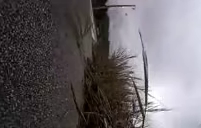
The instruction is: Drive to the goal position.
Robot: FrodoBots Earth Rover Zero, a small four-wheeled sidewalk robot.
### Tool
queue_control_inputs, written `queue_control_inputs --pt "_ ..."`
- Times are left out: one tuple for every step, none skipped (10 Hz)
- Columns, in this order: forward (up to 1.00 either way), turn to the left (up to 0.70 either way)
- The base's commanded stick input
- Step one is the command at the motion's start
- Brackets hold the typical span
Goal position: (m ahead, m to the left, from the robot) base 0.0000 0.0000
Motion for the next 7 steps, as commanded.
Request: queue_control_inputs --pt "0.00 0.00" --pt "0.00 0.00" --pt "0.00 0.00" --pt "0.00 0.00" --pt "0.36 0.00" --pt "0.45 0.00" --pt "0.45 0.00"
